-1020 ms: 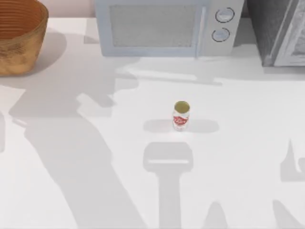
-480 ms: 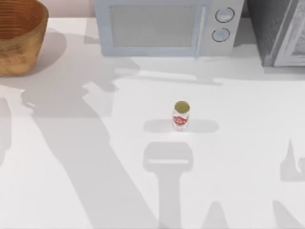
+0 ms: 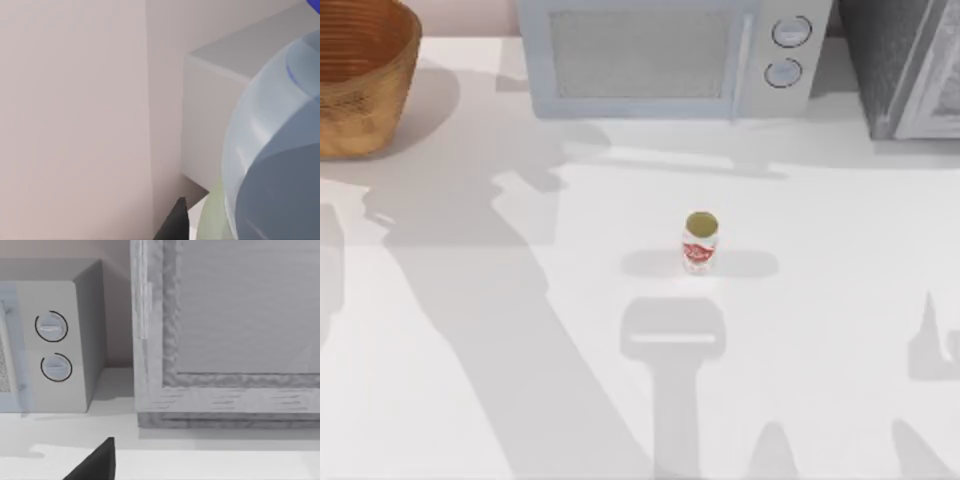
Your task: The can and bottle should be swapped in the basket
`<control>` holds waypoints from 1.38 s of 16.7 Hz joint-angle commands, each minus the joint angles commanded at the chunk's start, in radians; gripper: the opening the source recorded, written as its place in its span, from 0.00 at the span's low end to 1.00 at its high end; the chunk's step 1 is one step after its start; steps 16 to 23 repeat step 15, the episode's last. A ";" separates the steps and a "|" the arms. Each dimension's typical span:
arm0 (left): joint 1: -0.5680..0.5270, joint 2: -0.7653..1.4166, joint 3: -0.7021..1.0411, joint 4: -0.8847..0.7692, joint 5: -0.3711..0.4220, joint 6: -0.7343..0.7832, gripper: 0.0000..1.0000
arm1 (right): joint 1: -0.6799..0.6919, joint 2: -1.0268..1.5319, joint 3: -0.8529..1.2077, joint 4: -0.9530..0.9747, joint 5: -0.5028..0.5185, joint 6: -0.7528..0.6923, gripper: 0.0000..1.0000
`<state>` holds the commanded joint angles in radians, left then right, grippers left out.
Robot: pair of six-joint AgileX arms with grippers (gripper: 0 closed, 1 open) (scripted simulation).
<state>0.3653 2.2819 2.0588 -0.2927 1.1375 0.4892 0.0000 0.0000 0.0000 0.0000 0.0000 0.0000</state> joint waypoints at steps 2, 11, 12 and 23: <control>0.000 0.000 0.000 0.000 0.000 0.000 0.45 | 0.000 0.000 0.000 0.000 0.000 0.000 1.00; 0.000 0.000 0.000 0.000 0.000 0.000 1.00 | 0.000 0.000 0.000 0.000 0.000 0.000 1.00; 0.000 0.000 0.000 0.000 0.000 0.000 1.00 | 0.000 0.000 0.000 0.000 0.000 0.000 1.00; 0.000 0.000 0.000 0.000 0.000 0.000 1.00 | 0.000 0.000 0.000 0.000 0.000 0.000 1.00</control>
